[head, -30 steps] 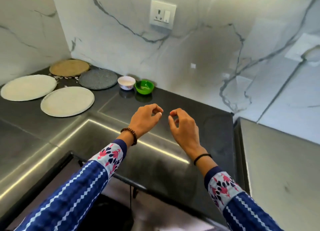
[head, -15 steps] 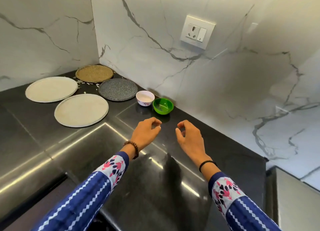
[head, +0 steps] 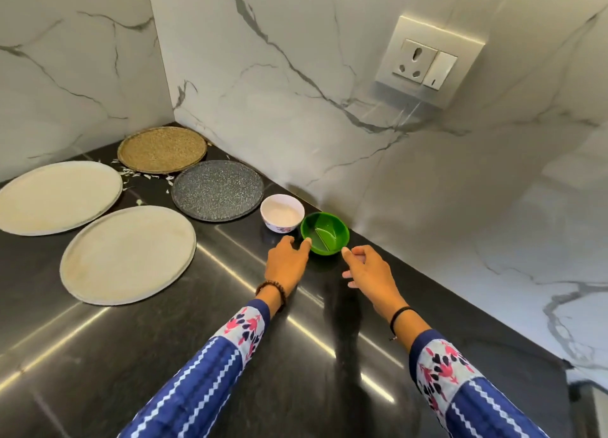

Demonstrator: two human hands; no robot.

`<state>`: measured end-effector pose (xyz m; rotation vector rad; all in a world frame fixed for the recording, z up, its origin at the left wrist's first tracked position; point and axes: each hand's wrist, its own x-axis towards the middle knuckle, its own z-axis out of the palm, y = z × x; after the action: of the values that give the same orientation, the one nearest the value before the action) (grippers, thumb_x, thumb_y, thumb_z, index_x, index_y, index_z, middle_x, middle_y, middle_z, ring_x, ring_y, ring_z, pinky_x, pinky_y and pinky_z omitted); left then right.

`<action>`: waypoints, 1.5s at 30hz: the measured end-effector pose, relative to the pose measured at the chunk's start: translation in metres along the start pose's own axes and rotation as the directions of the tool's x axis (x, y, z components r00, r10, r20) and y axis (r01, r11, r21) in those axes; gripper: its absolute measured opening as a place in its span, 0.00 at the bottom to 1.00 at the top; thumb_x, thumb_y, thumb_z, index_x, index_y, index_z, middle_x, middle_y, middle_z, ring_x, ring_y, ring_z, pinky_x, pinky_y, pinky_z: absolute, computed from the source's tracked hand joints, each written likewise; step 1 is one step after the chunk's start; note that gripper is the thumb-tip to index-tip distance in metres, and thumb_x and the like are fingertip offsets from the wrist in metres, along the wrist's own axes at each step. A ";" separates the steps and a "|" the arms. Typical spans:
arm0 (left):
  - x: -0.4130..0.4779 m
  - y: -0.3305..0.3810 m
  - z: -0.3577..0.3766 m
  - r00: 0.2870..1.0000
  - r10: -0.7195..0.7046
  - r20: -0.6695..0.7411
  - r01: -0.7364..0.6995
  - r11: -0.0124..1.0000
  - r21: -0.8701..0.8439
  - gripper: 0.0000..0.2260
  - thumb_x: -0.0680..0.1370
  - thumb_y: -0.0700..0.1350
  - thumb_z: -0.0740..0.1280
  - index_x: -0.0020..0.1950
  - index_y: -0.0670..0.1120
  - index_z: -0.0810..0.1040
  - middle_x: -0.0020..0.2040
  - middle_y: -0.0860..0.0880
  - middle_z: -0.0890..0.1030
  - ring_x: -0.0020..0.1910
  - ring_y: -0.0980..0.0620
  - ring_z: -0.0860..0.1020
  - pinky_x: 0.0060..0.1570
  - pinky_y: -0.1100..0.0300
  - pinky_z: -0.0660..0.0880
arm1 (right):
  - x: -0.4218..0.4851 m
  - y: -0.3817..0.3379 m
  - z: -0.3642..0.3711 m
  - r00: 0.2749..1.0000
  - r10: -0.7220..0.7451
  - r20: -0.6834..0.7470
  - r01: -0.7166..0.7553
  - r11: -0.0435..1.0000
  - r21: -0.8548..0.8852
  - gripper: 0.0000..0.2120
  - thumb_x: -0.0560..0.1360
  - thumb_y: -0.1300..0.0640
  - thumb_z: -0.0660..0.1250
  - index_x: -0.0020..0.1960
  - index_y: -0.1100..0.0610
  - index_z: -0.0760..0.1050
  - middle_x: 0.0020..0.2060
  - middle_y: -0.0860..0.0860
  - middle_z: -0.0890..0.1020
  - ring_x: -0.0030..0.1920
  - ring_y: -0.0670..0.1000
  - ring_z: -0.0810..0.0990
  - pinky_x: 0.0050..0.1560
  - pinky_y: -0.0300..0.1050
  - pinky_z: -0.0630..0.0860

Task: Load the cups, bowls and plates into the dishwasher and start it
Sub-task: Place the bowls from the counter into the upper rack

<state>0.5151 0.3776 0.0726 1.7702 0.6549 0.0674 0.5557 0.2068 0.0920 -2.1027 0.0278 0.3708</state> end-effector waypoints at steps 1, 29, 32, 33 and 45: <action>0.007 0.000 0.004 1.000 -0.022 0.009 0.022 1.000 -0.019 0.27 0.72 0.66 0.64 0.61 0.47 0.74 0.49 0.43 0.84 0.48 0.42 0.83 0.47 0.44 0.82 | 0.005 -0.004 0.002 1.000 0.023 0.008 -0.023 1.000 0.013 0.18 0.81 0.44 0.63 0.64 0.55 0.71 0.49 0.49 0.81 0.43 0.50 0.84 0.40 0.41 0.82; -0.184 -0.027 0.005 0.873 0.104 0.476 -0.099 0.994 -0.035 0.10 0.78 0.43 0.62 0.55 0.44 0.80 0.46 0.39 0.83 0.36 0.41 0.84 0.39 0.46 0.83 | -0.193 0.068 -0.033 0.967 0.242 0.079 -0.251 0.853 0.457 0.26 0.75 0.30 0.61 0.62 0.46 0.79 0.53 0.50 0.86 0.54 0.52 0.84 0.39 0.44 0.81; -0.225 -0.038 0.011 0.872 0.108 0.478 -0.096 0.994 -0.049 0.10 0.79 0.42 0.62 0.57 0.48 0.79 0.44 0.40 0.83 0.36 0.41 0.84 0.39 0.48 0.83 | -0.233 0.090 -0.041 0.947 0.315 0.057 -0.297 0.797 0.526 0.32 0.73 0.25 0.55 0.61 0.46 0.80 0.52 0.52 0.86 0.53 0.53 0.85 0.39 0.44 0.81; -0.235 -0.043 0.013 0.871 0.110 0.478 -0.094 0.994 -0.058 0.10 0.79 0.42 0.62 0.58 0.48 0.79 0.43 0.40 0.83 0.36 0.41 0.84 0.38 0.48 0.83 | -0.244 0.094 -0.043 0.940 0.337 0.047 -0.305 0.775 0.553 0.33 0.73 0.24 0.54 0.60 0.47 0.80 0.51 0.53 0.87 0.52 0.53 0.85 0.38 0.45 0.81; -0.352 -0.079 0.028 0.735 0.149 0.661 -0.185 0.983 -0.016 0.07 0.79 0.42 0.63 0.51 0.46 0.80 0.37 0.41 0.83 0.33 0.41 0.83 0.35 0.50 0.82 | -0.390 0.170 -0.060 0.896 0.442 -0.041 -0.259 0.594 0.762 0.23 0.79 0.37 0.60 0.61 0.52 0.81 0.53 0.57 0.86 0.51 0.55 0.84 0.43 0.50 0.81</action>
<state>0.1991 0.2038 0.0930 1.7392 -0.0287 -0.4492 0.1703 0.0162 0.0875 -1.2778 0.6506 0.2795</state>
